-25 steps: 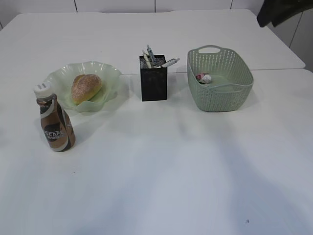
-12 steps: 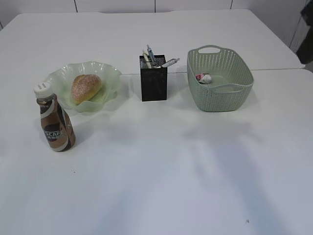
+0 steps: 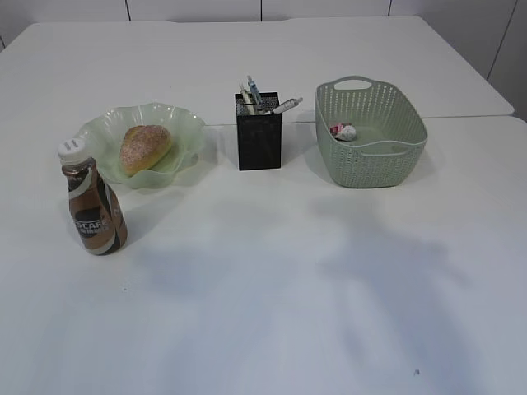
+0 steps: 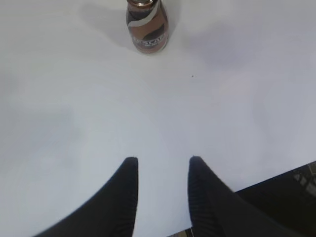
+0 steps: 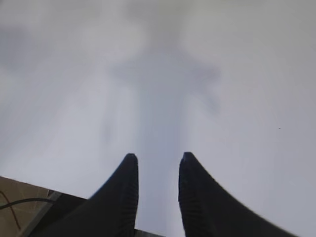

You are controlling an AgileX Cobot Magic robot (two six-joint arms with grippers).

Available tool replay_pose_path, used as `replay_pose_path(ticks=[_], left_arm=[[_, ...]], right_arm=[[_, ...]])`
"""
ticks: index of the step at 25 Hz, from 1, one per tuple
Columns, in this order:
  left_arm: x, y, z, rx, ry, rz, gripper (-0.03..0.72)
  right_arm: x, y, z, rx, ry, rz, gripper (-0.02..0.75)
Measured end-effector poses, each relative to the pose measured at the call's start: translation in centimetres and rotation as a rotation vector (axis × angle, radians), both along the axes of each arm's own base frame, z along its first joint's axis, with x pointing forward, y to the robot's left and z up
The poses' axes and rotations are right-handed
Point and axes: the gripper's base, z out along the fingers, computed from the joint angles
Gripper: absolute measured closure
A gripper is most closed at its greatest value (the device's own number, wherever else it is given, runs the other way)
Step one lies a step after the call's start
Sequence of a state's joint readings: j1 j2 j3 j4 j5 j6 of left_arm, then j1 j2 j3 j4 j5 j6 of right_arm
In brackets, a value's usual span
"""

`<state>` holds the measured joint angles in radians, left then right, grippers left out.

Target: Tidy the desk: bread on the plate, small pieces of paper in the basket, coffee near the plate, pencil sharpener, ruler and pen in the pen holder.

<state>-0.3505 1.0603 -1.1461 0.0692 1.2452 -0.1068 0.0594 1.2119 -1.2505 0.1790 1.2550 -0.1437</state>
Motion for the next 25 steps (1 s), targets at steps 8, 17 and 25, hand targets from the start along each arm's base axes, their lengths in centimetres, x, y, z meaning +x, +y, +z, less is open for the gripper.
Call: replay_pose_path(ticks=[8, 17, 25], left_arm=[[-5.3, 1.7, 0.3, -0.066, -0.091, -0.003, 0.452], [-10.3, 2.6, -1.3, -0.184, -0.126, -0.030, 0.452], [-13.8, 3.6, -3.9, -0.225, -0.169, -0.042, 0.452]], right_arm=[[-4.8, -0.3, -0.7, 0.000, -0.031, 0.000, 0.498], [-9.6, -0.4, -1.6, 0.024, -0.090, 0.007, 0.498], [-15.0, -0.5, -4.1, 0.048, -0.164, 0.012, 0.498]])
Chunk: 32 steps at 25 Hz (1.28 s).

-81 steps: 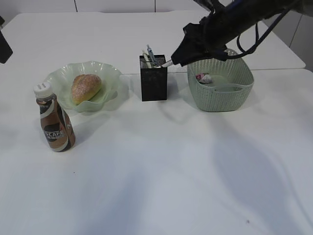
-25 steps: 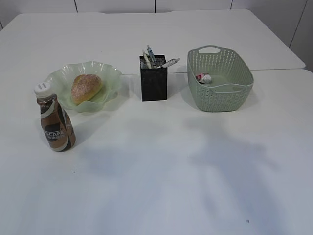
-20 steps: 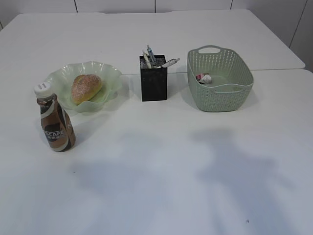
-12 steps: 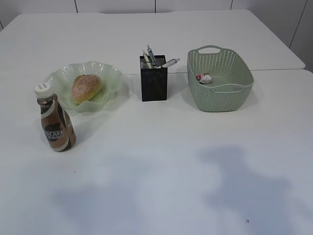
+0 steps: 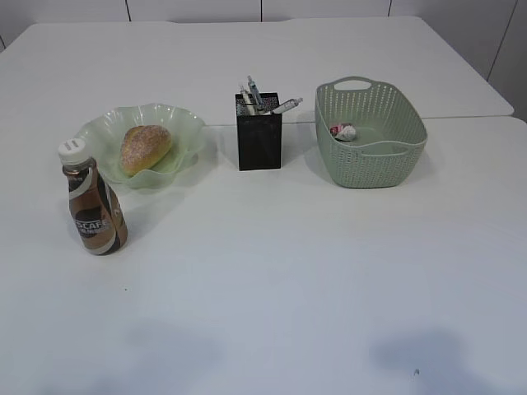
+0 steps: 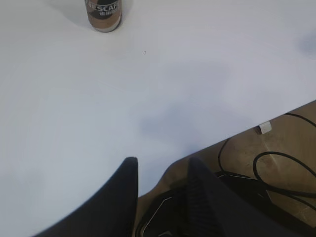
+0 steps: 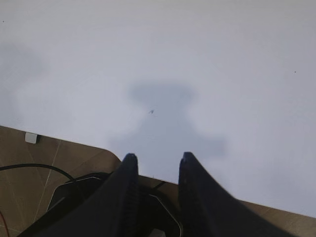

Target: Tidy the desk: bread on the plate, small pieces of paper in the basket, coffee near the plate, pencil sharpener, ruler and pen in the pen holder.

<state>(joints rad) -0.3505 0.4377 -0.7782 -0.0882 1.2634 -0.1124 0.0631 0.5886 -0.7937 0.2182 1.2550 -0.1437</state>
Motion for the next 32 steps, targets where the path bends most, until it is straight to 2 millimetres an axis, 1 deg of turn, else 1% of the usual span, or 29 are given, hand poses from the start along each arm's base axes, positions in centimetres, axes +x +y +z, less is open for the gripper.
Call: replay_pose_path(ticks=[1, 4, 5, 6, 7, 8, 14, 15, 17, 19, 23, 26, 32], left_arm=[[-0.4, 0.1, -0.4, -0.002, -0.004, 0.000, 0.452], [-1.4, 0.5, -1.6, -0.008, -0.020, 0.000, 0.452], [-1.7, 0.6, -1.9, -0.013, -0.030, -0.001, 0.452], [-2.0, 0.7, -2.2, -0.015, -0.035, -0.001, 0.452], [-2.2, 0.8, -2.5, -0.018, -0.043, -0.001, 0.452], [-2.5, 0.9, -2.8, -0.022, -0.053, -0.001, 0.452], [-3.6, 1.3, -4.6, -0.027, -0.073, 0.000, 0.452], [-3.6, 1.4, -5.0, -0.022, -0.074, 0.002, 0.452], [-3.6, 1.4, -5.6, -0.010, -0.066, 0.006, 0.452], [-3.7, 1.5, -5.9, -0.010, -0.066, 0.006, 0.452], [-3.6, 1.6, -5.9, 0.002, -0.073, 0.008, 0.452], [-3.4, 1.9, -5.7, 0.041, -0.111, 0.020, 0.452], [-2.7, 2.3, -5.6, 0.110, -0.191, 0.032, 0.452]], right_arm=[[-0.9, -0.1, -0.5, 0.001, -0.018, 0.000, 0.498], [-2.9, -0.3, -1.5, -0.010, -0.072, -0.004, 0.498], [-3.1, -0.3, -1.6, -0.009, -0.079, -0.004, 0.498], [-4.1, -0.4, -2.1, -0.012, -0.107, -0.006, 0.498], [-4.1, -0.4, -2.1, -0.012, -0.107, -0.006, 0.498], [-5.4, -0.6, -2.7, -0.015, -0.157, -0.008, 0.498], [-7.9, -1.0, -4.2, -0.040, -0.275, -0.024, 0.498], [-8.0, -1.1, -4.3, -0.042, -0.278, -0.026, 0.498], [-8.3, -1.2, -5.2, -0.051, -0.282, -0.030, 0.498], [-8.3, -1.2, -5.7, -0.055, -0.272, -0.032, 0.498], [-8.3, -1.3, -5.9, -0.066, -0.271, -0.037, 0.498], [-8.3, -1.4, -6.0, -0.074, -0.268, -0.041, 0.498], [-7.6, -1.6, -6.2, -0.088, -0.318, -0.060, 0.498]])
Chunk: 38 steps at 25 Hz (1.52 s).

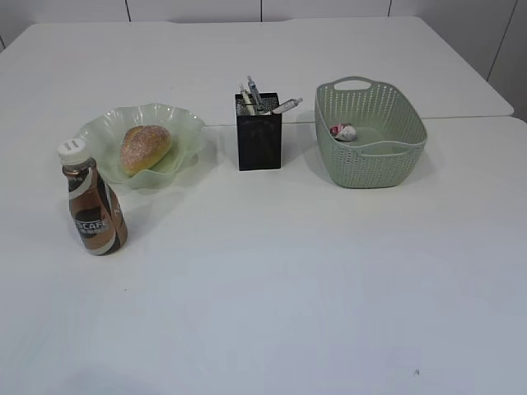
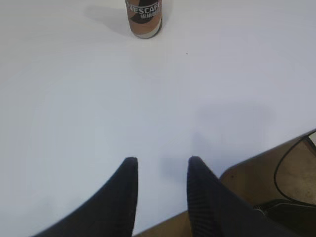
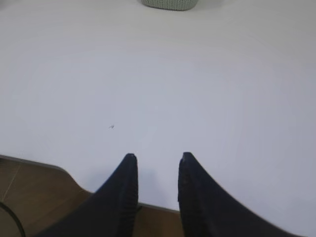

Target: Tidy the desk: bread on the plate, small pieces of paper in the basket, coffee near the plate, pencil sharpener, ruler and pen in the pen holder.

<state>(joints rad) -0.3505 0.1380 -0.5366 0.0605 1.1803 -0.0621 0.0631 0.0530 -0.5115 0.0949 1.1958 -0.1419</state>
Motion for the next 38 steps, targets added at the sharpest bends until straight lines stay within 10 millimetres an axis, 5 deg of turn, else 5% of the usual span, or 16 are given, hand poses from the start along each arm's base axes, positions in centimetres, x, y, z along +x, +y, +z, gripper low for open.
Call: replay_pose_path(ticks=[25, 38], left_arm=[[0.59, -0.09, -0.38, 0.005, -0.042, 0.006, 0.452], [0.38, 0.42, -0.35, 0.012, -0.049, 0.386, 0.452]], right_arm=[[0.39, -0.06, -0.28, -0.003, -0.017, -0.008, 0.498], [-0.24, -0.06, -0.28, -0.001, -0.066, -0.060, 0.498]])
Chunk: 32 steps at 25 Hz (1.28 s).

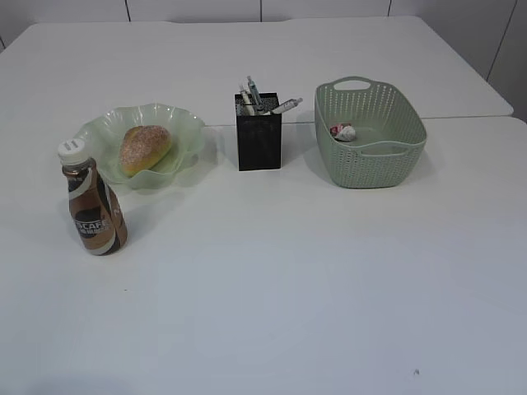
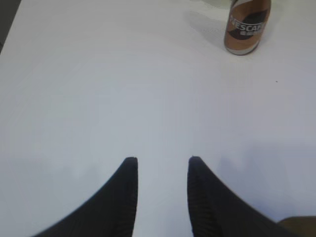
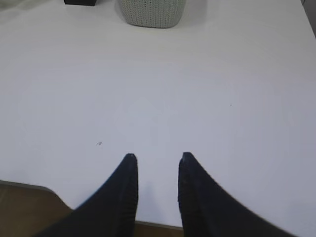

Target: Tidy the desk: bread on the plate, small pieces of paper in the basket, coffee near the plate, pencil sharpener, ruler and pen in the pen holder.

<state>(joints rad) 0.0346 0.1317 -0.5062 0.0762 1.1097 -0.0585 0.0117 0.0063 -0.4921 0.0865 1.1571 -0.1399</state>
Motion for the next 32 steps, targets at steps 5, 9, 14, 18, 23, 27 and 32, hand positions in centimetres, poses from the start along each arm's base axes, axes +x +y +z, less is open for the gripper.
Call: replay_pose_path(ticks=[5, 9, 14, 18, 23, 27, 32], left_arm=[[-1.3, 0.0, 0.0, 0.004, -0.087, 0.022, 0.451], [-1.9, -0.1, 0.0, 0.006, -0.126, 0.022, 0.451], [-1.9, -0.1, 0.0, 0.006, -0.126, 0.022, 0.451], [-1.9, -0.1, 0.0, 0.006, -0.126, 0.022, 0.451], [-1.9, -0.1, 0.0, 0.006, -0.126, 0.022, 0.451], [-1.9, -0.1, 0.0, 0.006, -0.126, 0.022, 0.451], [-1.9, -0.1, 0.0, 0.006, -0.126, 0.022, 0.452]], right_arm=[[-0.3, 0.0, 0.0, 0.000, -0.021, -0.005, 0.498], [-0.3, 0.0, 0.0, 0.000, -0.021, -0.005, 0.498], [-0.3, 0.0, 0.0, 0.000, -0.021, -0.007, 0.498], [-0.3, 0.0, 0.0, 0.000, -0.021, -0.007, 0.498], [-0.3, 0.0, 0.0, 0.000, -0.021, -0.007, 0.498], [-0.3, 0.0, 0.0, 0.000, -0.021, -0.007, 0.498], [-0.3, 0.0, 0.0, 0.000, -0.021, -0.007, 0.498]])
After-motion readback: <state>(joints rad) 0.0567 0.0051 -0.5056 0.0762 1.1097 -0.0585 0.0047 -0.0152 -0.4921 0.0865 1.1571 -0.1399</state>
